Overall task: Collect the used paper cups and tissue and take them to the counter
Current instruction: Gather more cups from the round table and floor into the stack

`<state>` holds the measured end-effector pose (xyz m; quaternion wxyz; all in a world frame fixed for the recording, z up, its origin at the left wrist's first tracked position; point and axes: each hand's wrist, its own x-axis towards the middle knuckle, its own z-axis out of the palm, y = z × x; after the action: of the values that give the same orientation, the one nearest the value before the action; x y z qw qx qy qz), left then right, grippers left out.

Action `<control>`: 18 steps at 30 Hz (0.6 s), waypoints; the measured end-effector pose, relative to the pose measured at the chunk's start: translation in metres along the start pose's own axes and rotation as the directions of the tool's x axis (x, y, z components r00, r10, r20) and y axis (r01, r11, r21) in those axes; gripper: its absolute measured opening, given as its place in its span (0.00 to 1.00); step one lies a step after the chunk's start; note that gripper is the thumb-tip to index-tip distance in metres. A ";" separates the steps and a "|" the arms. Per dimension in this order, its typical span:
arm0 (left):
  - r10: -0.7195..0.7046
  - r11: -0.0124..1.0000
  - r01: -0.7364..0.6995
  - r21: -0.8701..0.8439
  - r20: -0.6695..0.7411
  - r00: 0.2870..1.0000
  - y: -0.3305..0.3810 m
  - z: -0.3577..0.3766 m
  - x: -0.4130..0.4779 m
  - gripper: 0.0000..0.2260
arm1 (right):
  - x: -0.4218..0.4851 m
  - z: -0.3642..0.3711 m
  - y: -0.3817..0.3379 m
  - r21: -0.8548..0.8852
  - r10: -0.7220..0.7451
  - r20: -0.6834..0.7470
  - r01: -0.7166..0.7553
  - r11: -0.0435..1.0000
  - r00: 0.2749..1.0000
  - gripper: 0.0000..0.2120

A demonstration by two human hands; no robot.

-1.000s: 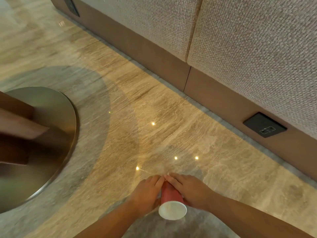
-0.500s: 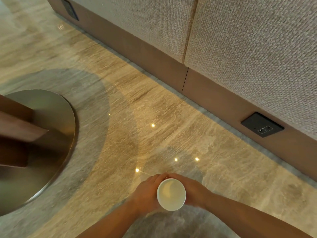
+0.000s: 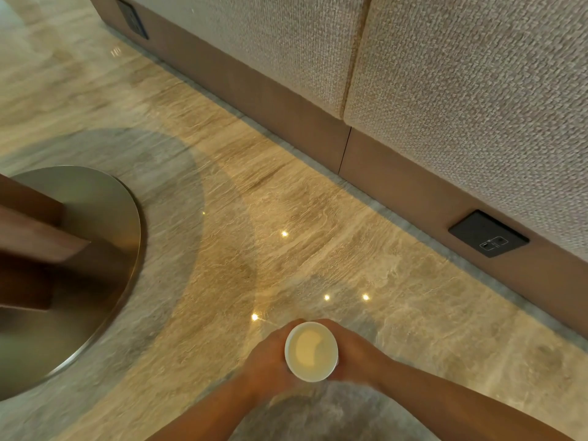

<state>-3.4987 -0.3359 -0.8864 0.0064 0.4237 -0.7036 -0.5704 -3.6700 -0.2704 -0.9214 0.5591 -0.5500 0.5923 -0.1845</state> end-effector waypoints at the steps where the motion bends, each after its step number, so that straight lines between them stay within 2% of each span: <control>1: 0.001 0.999 -0.001 -0.044 -0.009 1.000 -0.003 0.001 0.001 0.28 | -0.004 -0.004 -0.001 -0.024 -0.030 0.004 0.030 0.999 1.000 0.21; 2: -0.007 0.997 0.006 -0.071 -0.015 1.000 -0.002 -0.001 0.001 0.29 | -0.003 -0.001 -0.001 0.073 0.008 0.017 -0.009 0.997 1.000 0.20; 4: -0.019 0.992 0.015 -0.128 -0.032 0.999 0.000 -0.003 0.000 0.29 | -0.003 -0.007 -0.009 0.042 0.056 -0.036 -0.054 0.998 0.998 0.18; 5: -0.008 0.991 0.003 -0.135 -0.036 0.999 0.000 -0.004 0.000 0.28 | -0.001 -0.007 -0.014 -0.043 0.049 -0.062 -0.052 0.998 0.997 0.20; 6: -0.015 0.989 0.009 -0.146 -0.043 0.999 0.005 -0.007 -0.001 0.28 | 0.000 -0.011 -0.020 -0.118 0.005 -0.026 -0.008 0.993 1.000 0.24; 8: -0.026 0.992 0.017 -0.123 -0.069 0.997 0.010 -0.012 0.002 0.28 | 0.006 -0.016 -0.028 -0.004 0.074 -0.075 -0.075 0.997 0.994 0.34; 9: -0.020 0.994 0.011 -0.106 -0.085 0.996 0.012 -0.015 0.005 0.28 | 0.006 -0.020 -0.033 0.053 0.081 -0.072 -0.078 0.996 0.994 0.35; 11: -0.011 0.997 0.003 -0.071 -0.111 0.994 0.026 -0.024 0.006 0.27 | 0.008 -0.033 -0.048 0.064 0.064 -0.061 -0.060 0.996 0.996 0.30; 12: -0.015 0.998 0.008 -0.058 -0.118 0.993 0.034 -0.030 0.007 0.27 | 0.007 -0.039 -0.057 0.104 0.053 -0.114 -0.041 0.994 0.992 0.28; 13: -0.020 0.998 0.012 -0.062 -0.122 0.992 0.043 -0.035 0.006 0.28 | 0.004 -0.045 -0.071 0.162 0.066 -0.143 -0.042 0.986 0.988 0.29; 16: -0.004 0.994 -0.013 -0.105 -0.160 0.987 0.078 -0.058 -0.004 0.27 | -0.009 -0.068 -0.110 0.117 0.020 -0.214 0.005 0.993 0.977 0.32; 18: 0.012 0.998 -0.021 -0.053 -0.168 0.986 0.109 -0.075 -0.015 0.27 | -0.023 -0.085 -0.137 0.102 0.005 -0.176 0.013 0.995 0.984 0.29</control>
<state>-3.5163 -0.3879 -0.7651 0.0820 0.4639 -0.6884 -0.5516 -3.6875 -0.3292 -0.7703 0.5320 -0.5032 0.6279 -0.2638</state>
